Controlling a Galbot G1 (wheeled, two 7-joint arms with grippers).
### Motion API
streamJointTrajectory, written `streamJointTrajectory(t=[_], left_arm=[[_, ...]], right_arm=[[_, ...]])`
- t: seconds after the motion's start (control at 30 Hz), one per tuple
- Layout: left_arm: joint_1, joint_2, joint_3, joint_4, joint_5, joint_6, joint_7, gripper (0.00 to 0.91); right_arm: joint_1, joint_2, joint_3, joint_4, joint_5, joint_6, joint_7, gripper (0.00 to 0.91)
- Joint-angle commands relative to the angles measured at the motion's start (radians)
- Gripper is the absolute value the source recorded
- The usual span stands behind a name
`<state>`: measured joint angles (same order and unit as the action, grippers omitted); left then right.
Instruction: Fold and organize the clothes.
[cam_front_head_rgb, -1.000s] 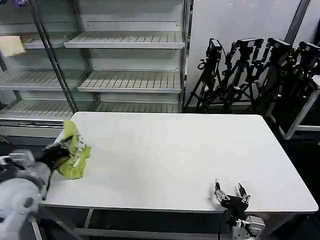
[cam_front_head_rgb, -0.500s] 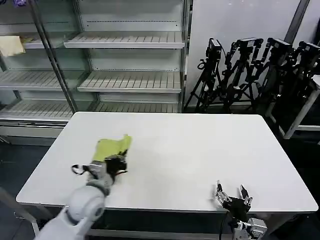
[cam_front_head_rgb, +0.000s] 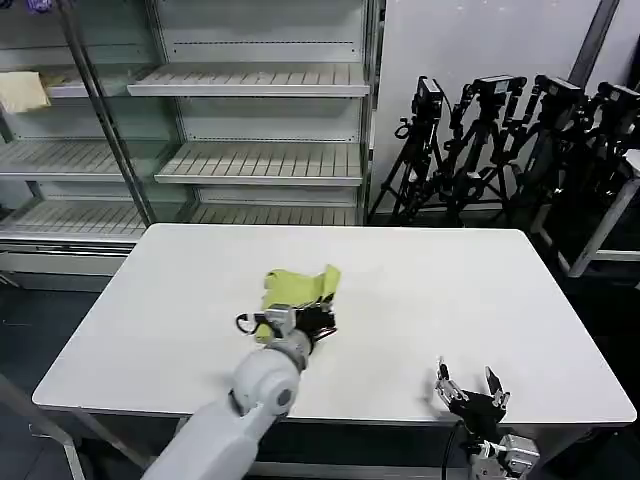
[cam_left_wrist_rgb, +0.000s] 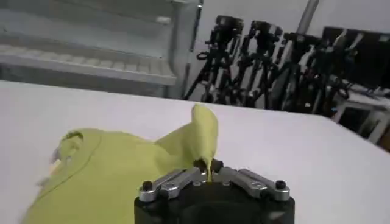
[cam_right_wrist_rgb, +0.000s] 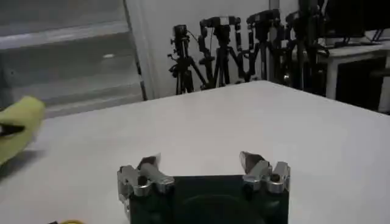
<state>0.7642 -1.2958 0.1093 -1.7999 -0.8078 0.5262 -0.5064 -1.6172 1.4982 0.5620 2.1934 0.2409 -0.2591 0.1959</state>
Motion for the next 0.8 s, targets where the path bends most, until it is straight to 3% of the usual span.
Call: streamJointTrajectory(t=[0.03,0.07,0.13,0.17,0.33,0.6,0.7,0.8], left_arm=[[-0.128,-0.218,0.089,0.170,-0.062,-0.060,-0.041,0.040],[-0.130,-0.227,0.091,0.177,-0.059,-0.063,-0.036,0.202],[-0.133,-0.245,0.093,0.197,-0.050,-0.065,-0.025,0.836],[-0.134,-0.250,0.093,0.202,-0.040,-0.069,-0.014,0.907],[-0.116,-0.233,0.079,0.131,-0.016,-0.107,0.026,0.907],[-0.014,-0.079,-0.028,-0.148,-0.092,-0.130,0.073,0.907],[0.060,-0.025,-0.113,-0.240,-0.062,-0.129,0.085,0.907],[0.143,0.045,-0.212,-0.309,-0.026,-0.126,0.093,0.907]], right_arm=[[0.004,-0.005,0.003,0.006,-0.014,0.001,-0.006,0.907],[0.005,-0.005,0.003,0.005,-0.013,0.001,-0.005,0.907],[0.005,-0.005,0.002,0.006,-0.014,0.003,-0.006,0.907],[0.006,-0.005,0.001,0.008,-0.015,0.004,-0.006,0.907],[0.010,-0.018,0.002,0.028,-0.038,0.003,-0.017,0.907],[0.040,-0.043,0.000,0.036,-0.034,-0.004,-0.016,0.907],[0.060,-0.055,-0.011,0.038,-0.001,-0.020,-0.016,0.907],[0.106,-0.073,-0.024,0.046,0.092,-0.065,0.002,0.907]])
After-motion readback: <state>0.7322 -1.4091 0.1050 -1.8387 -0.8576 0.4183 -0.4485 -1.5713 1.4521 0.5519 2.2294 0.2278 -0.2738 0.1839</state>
